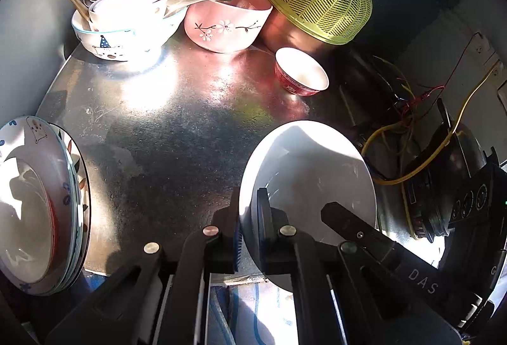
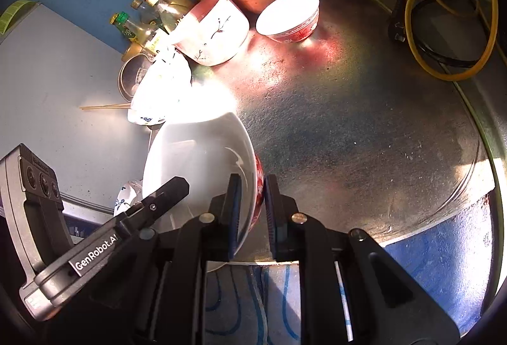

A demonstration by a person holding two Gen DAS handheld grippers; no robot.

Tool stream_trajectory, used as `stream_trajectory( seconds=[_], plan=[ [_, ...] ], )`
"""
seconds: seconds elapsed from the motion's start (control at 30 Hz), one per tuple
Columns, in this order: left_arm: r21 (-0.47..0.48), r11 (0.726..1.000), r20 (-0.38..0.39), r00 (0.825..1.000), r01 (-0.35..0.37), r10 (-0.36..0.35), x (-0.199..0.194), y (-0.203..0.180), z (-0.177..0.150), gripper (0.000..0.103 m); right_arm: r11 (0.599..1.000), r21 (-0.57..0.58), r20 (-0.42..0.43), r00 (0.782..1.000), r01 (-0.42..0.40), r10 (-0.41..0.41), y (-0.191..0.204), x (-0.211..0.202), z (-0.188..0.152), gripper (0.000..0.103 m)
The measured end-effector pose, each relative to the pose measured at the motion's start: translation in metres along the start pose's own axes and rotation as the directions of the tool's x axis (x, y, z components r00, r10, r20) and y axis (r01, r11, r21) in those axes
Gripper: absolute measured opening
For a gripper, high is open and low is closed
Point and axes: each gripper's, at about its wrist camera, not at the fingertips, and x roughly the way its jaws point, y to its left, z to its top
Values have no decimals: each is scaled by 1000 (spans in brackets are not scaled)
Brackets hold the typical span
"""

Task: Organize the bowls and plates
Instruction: 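Lift the bowl with both grippers and carry it to the plate stack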

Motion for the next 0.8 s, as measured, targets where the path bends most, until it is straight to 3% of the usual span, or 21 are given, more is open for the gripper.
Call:
stream_trajectory(
  seconds=[0.8],
  plan=[
    [-197, 976, 103, 988, -96, 118, -68, 91, -18, 6, 978, -179, -126, 989, -102, 80, 90, 44, -30, 16]
  ],
)
